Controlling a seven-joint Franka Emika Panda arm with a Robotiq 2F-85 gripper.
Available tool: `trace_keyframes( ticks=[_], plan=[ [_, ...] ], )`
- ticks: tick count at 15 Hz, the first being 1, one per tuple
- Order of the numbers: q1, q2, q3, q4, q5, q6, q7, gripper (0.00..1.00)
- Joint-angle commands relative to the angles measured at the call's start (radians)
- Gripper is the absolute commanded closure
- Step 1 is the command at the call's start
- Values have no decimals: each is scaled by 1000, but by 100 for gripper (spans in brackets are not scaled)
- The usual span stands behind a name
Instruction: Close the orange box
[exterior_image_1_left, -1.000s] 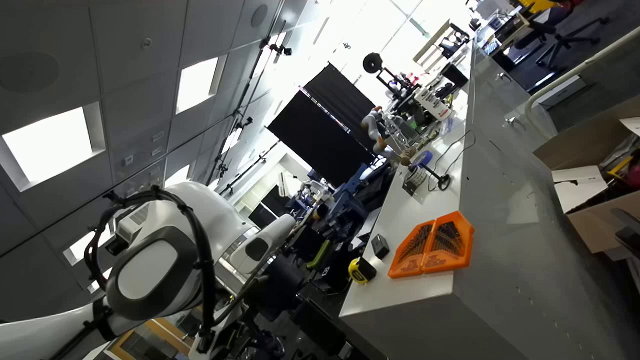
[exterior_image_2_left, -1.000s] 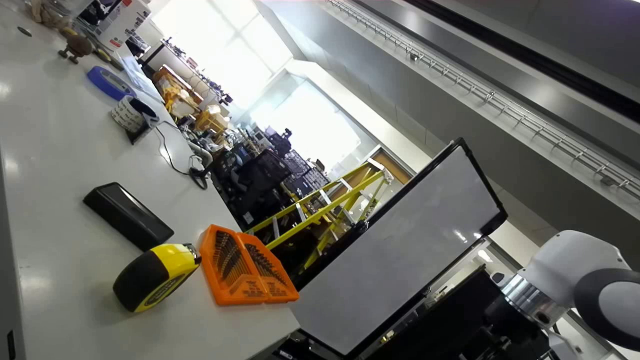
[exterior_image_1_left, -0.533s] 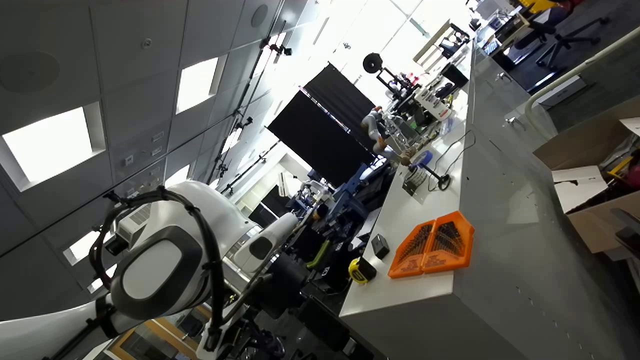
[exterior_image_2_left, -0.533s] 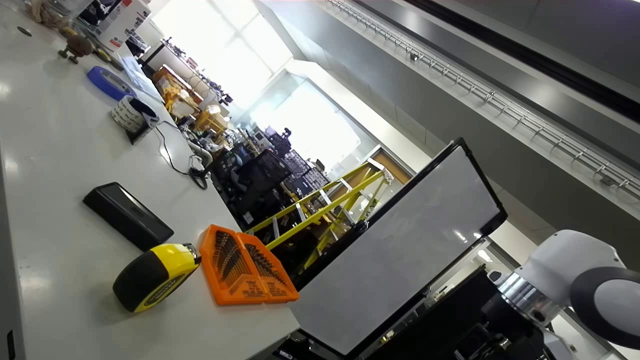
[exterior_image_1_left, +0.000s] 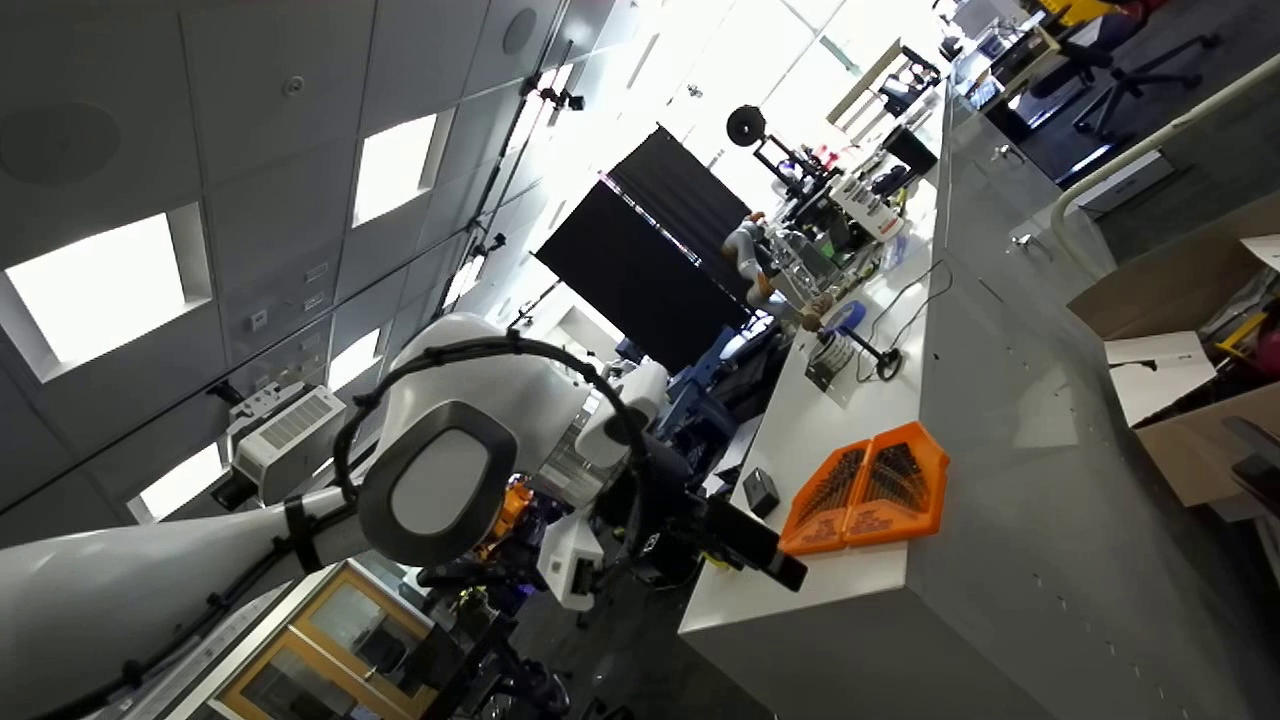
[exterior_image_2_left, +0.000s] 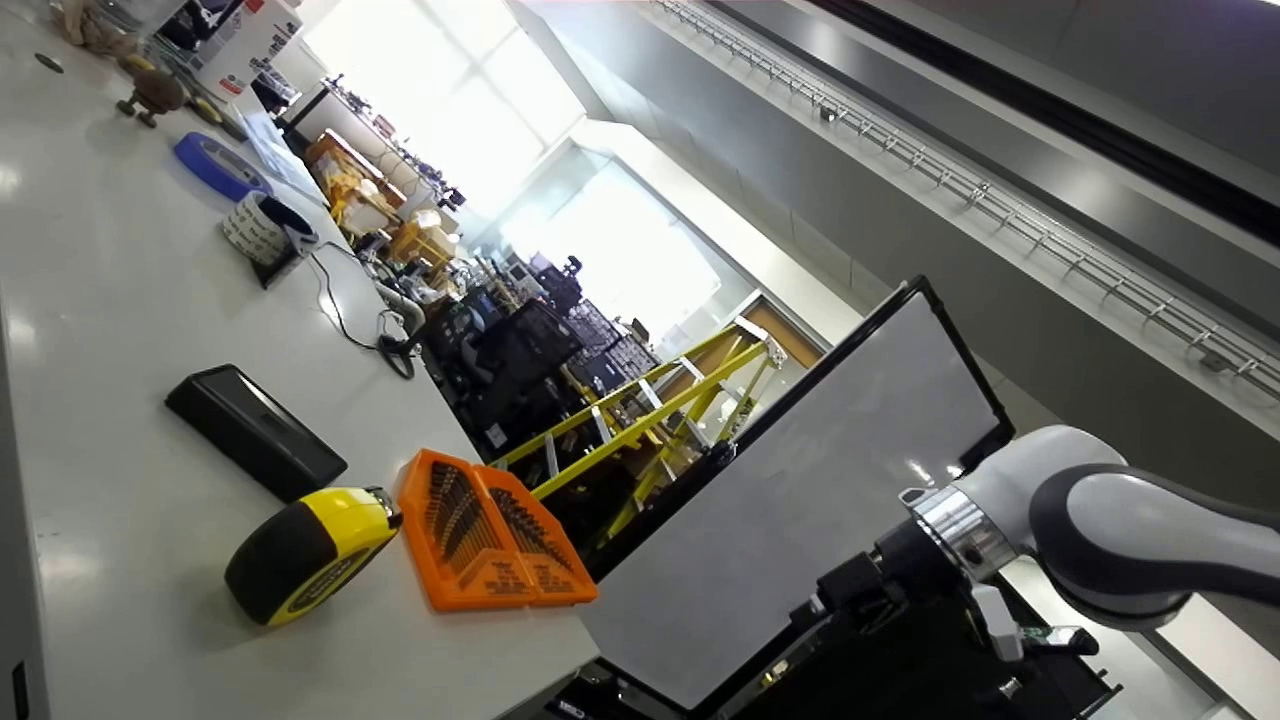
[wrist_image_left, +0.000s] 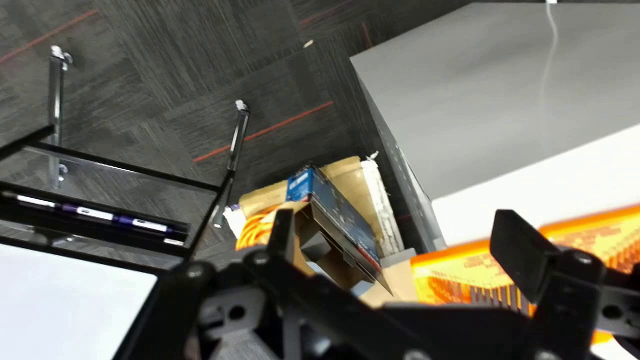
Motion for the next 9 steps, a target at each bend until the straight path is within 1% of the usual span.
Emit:
trace_keyframes(
  ticks=[1,2,3,4,6,9],
  plan=[
    [77,162,-68,133,195,42,-160,0],
    [96,186,-81,155,261,31,-226,0],
    [98,199,-78,170,295,5,-262,0],
    [59,149,-47,114,233,32,-195,0],
    [66,189,-50,143,273,31,-237,0],
    [65,198,-49,151,274,30,-237,0]
  ],
)
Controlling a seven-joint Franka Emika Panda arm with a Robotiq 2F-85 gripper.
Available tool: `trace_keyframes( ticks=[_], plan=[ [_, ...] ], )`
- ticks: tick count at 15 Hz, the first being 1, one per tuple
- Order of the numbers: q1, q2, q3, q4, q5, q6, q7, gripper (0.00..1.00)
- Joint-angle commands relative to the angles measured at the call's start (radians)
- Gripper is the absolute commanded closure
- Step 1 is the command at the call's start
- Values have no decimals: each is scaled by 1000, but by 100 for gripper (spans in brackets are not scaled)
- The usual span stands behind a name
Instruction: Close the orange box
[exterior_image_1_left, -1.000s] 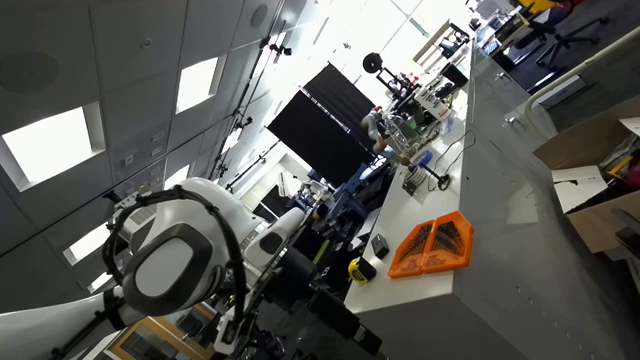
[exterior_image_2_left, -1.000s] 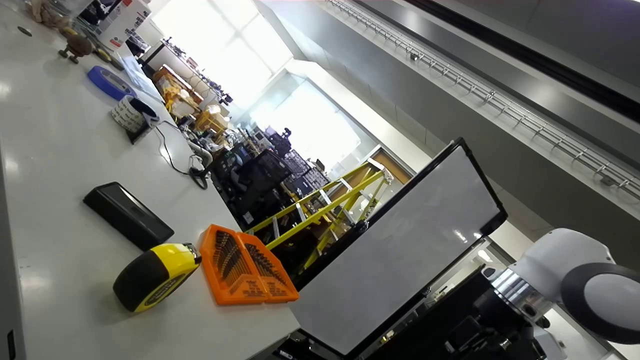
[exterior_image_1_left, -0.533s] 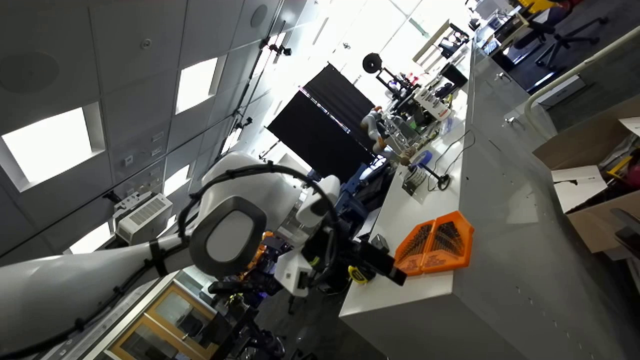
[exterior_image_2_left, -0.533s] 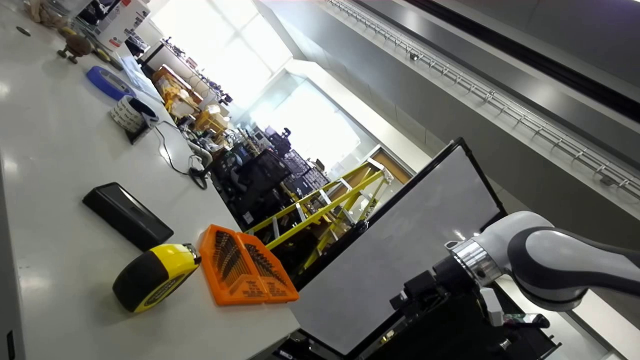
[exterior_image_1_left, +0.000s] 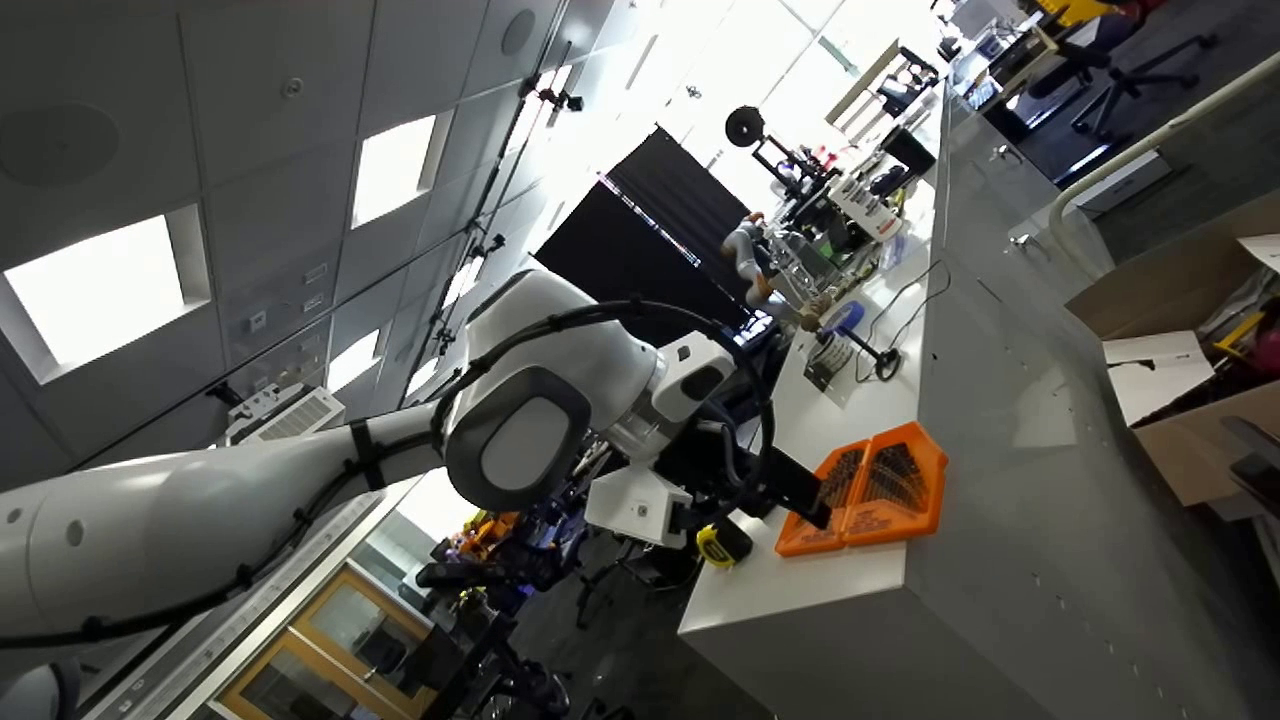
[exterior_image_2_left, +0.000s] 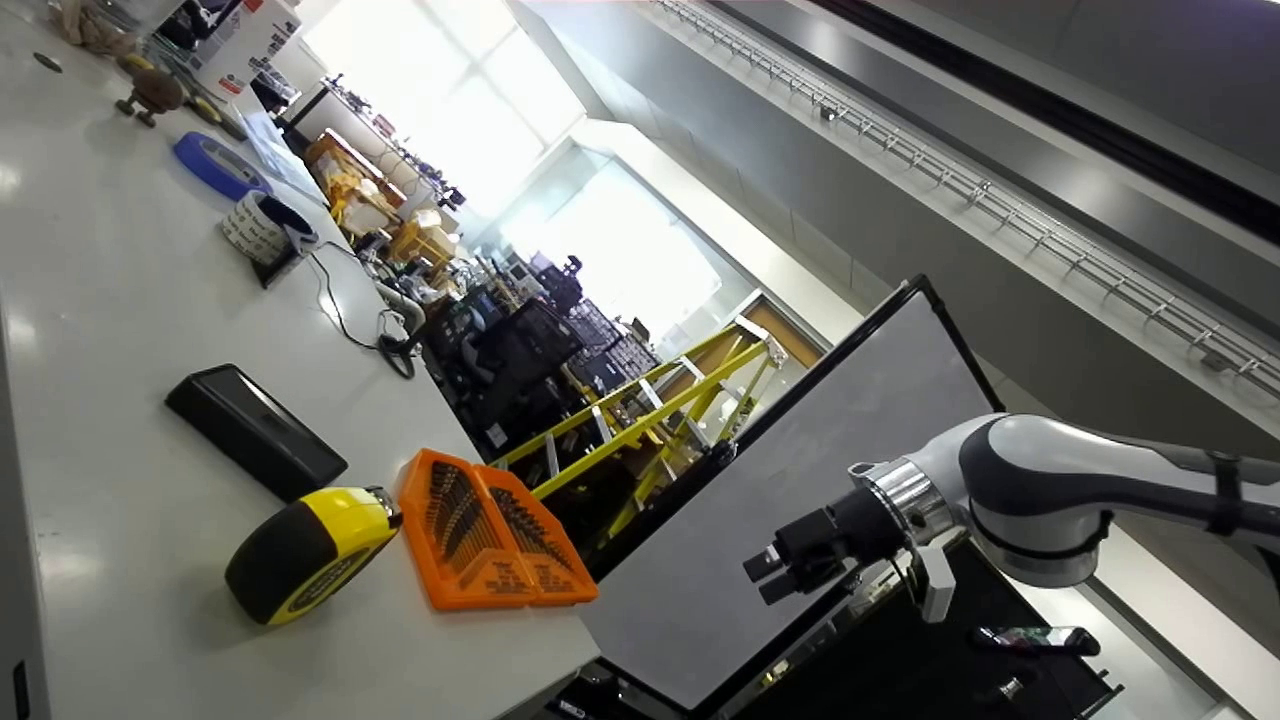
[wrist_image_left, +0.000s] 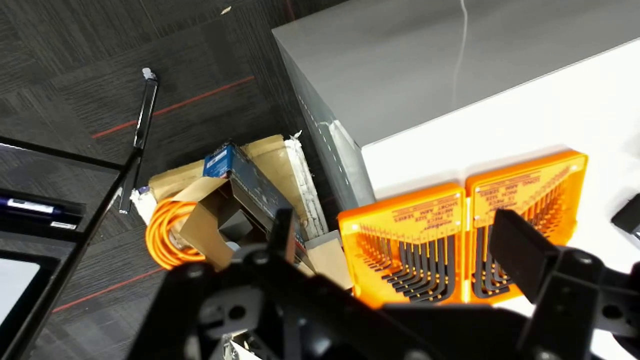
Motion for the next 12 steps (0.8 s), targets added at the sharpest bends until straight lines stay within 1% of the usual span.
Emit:
trace_keyframes(
  ticks=[1,3,5,6,8,10,12],
  plan=[
    [8,21,-10,25,103,-21,-62,0],
    [28,63,-37,67,289,-49,-155,0],
    [18,119,-39,107,451,-26,-222,0],
    [8,148,-37,133,517,-38,-257,0],
    [-18,213,-28,190,616,-57,-308,0],
    [-42,282,-22,254,702,-102,-364,0],
    [-71,354,-17,322,773,-175,-423,0]
  ],
)
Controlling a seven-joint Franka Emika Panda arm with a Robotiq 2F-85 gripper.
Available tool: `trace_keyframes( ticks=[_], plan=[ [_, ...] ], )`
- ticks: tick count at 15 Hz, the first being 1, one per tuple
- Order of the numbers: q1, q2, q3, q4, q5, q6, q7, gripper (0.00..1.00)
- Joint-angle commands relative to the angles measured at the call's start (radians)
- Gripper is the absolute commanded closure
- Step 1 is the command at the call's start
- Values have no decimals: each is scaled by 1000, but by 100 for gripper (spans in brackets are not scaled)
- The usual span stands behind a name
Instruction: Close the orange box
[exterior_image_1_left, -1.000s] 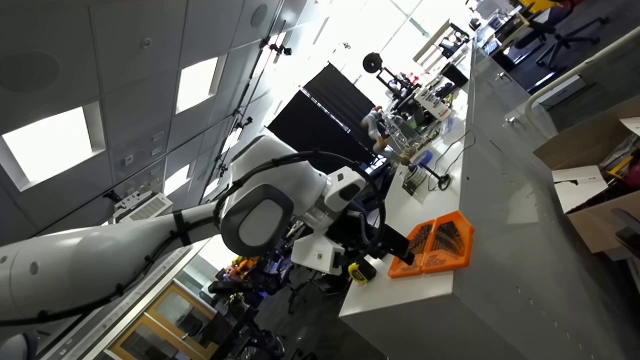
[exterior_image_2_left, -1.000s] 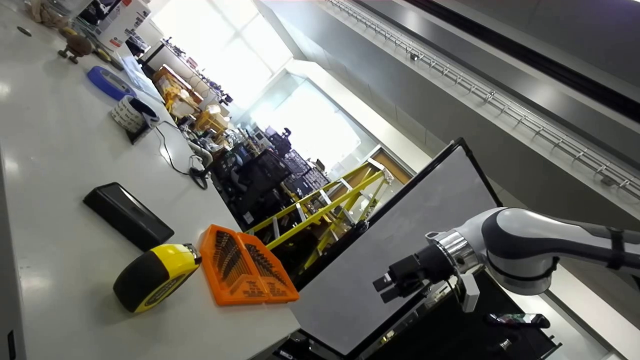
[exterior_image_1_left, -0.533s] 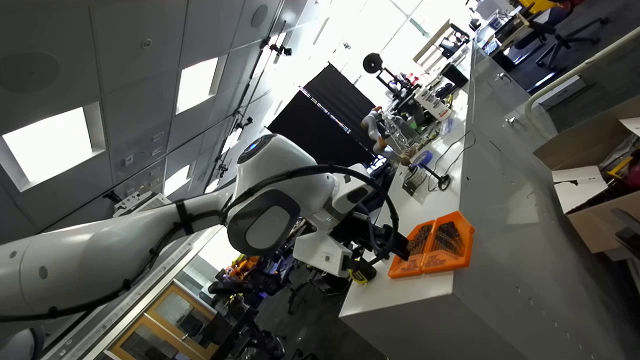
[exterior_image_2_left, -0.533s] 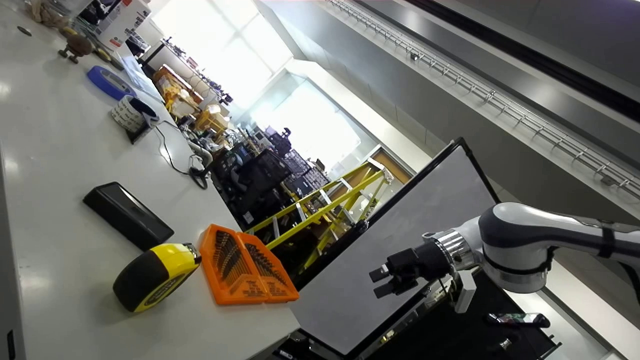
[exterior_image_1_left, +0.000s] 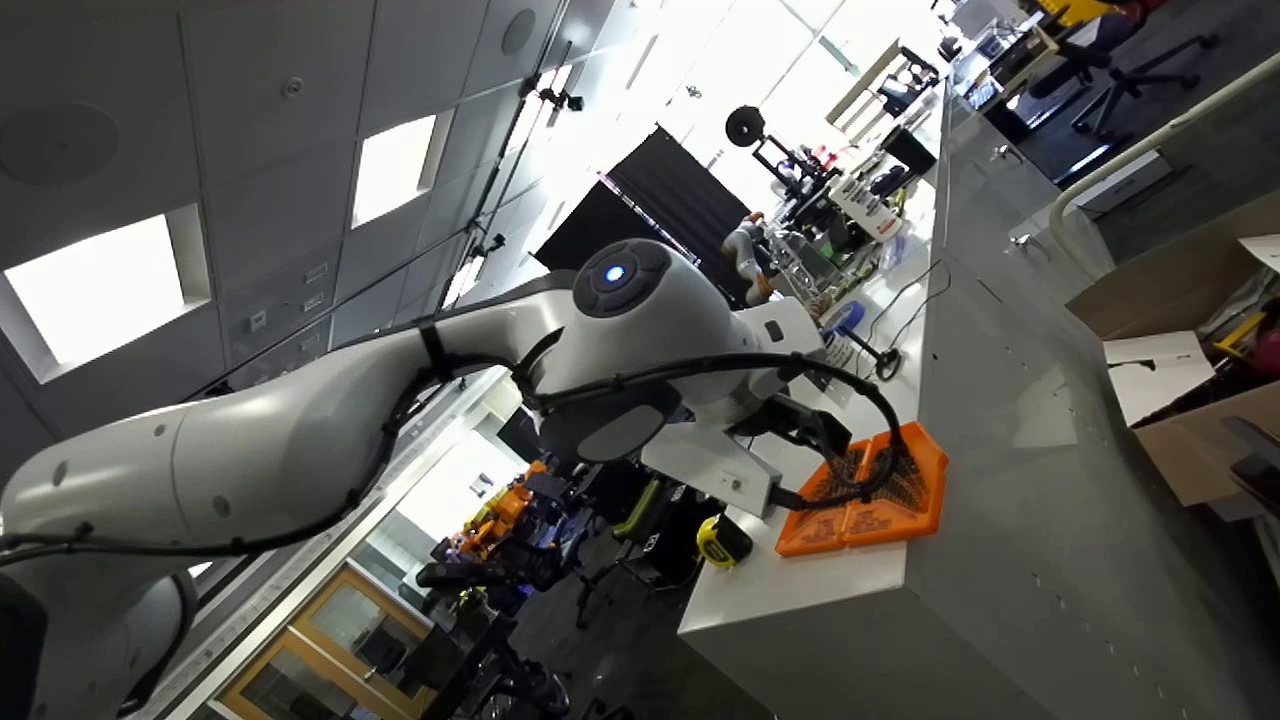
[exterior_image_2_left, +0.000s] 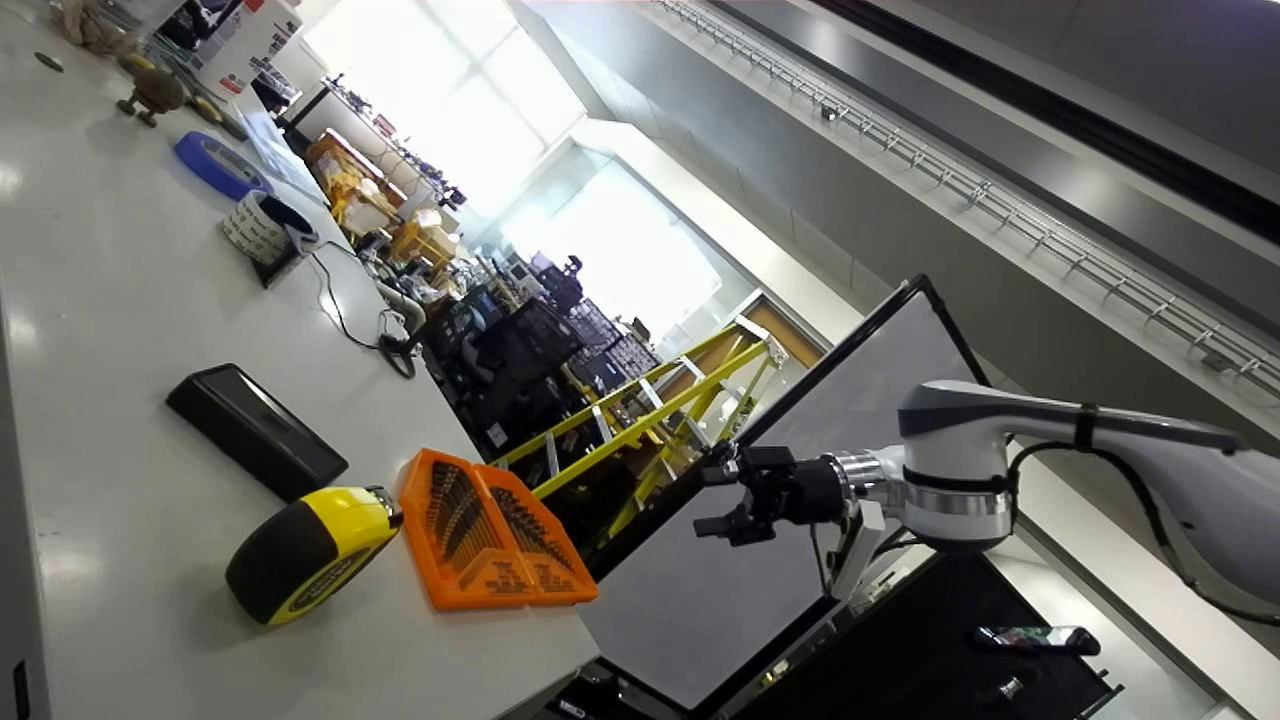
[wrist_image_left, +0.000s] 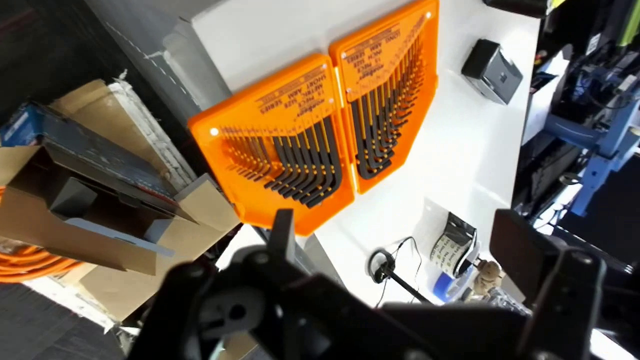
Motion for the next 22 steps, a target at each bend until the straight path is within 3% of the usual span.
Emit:
trace_keyframes(
  ticks=[1,6,7,22],
  plan=[
    [-85,153,20,157,112,-158,-110,0],
    [-174,293,33,292,60,-329,-154,0],
    [-165,243,42,222,79,-267,-147,0],
    [-202,454,67,351,91,-301,-161,0]
  ],
)
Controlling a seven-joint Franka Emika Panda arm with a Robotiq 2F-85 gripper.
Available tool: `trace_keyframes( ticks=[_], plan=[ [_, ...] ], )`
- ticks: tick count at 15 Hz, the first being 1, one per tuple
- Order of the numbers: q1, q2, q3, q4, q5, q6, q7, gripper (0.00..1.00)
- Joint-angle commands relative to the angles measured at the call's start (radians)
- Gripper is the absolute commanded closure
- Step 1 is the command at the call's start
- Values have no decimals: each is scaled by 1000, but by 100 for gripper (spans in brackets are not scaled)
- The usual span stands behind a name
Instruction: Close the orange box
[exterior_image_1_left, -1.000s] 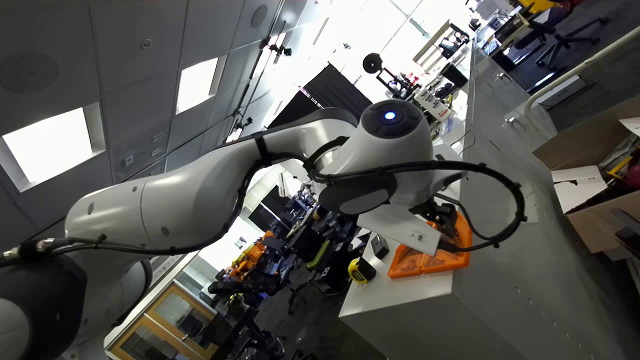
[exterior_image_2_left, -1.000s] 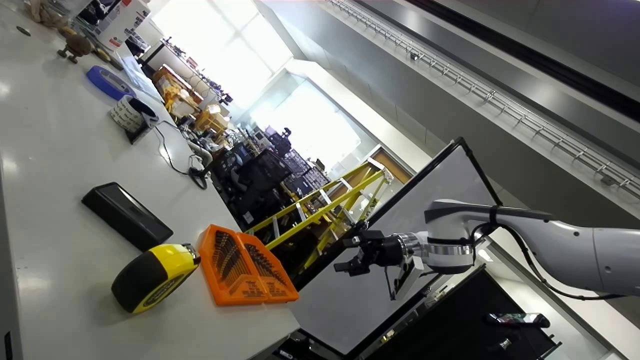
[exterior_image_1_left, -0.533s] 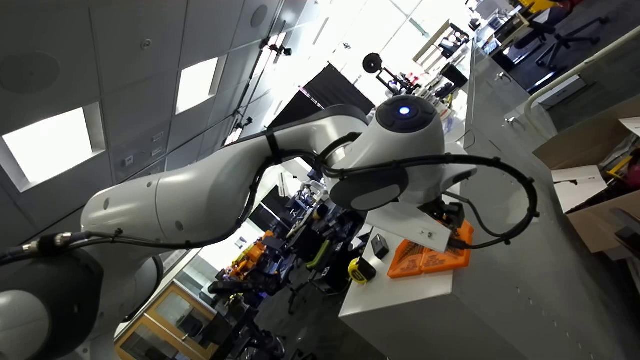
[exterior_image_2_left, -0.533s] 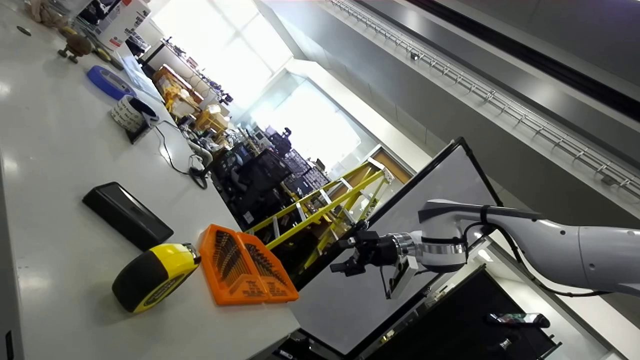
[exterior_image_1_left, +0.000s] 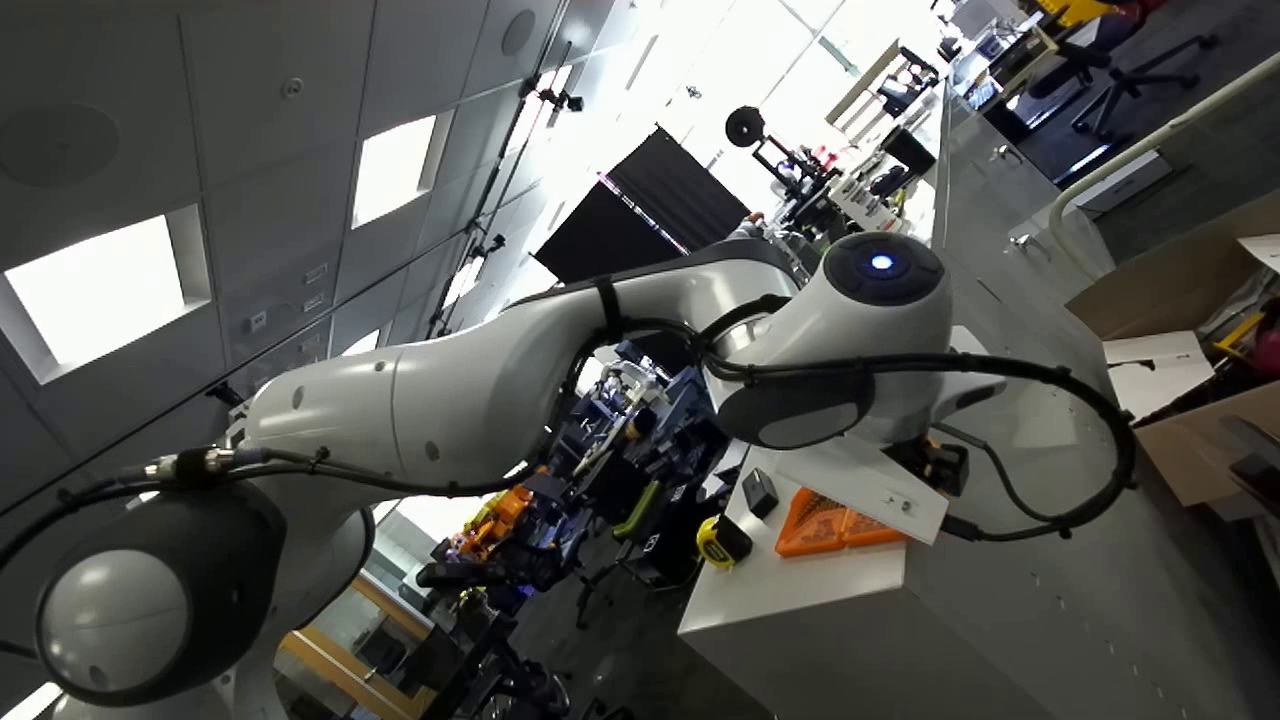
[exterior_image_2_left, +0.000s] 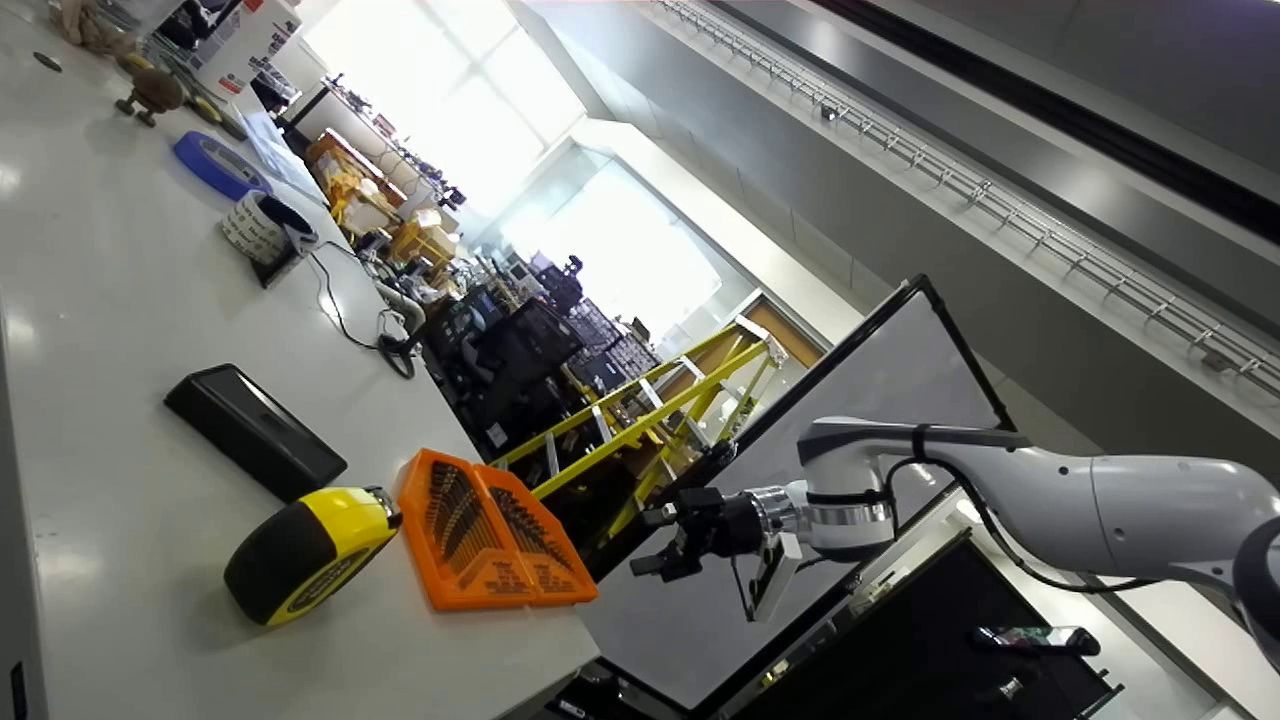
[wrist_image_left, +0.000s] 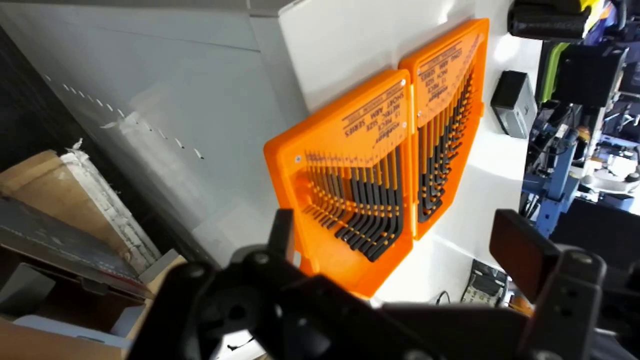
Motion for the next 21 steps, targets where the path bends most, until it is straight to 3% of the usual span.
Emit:
trace_keyframes(
  ticks=[1,12,21],
  plan=[
    [-51,61,41,60,10,-13,-14,0],
    [-138,217,107,189,24,-90,-6,0],
    [-152,299,122,279,24,-207,12,0]
  ],
)
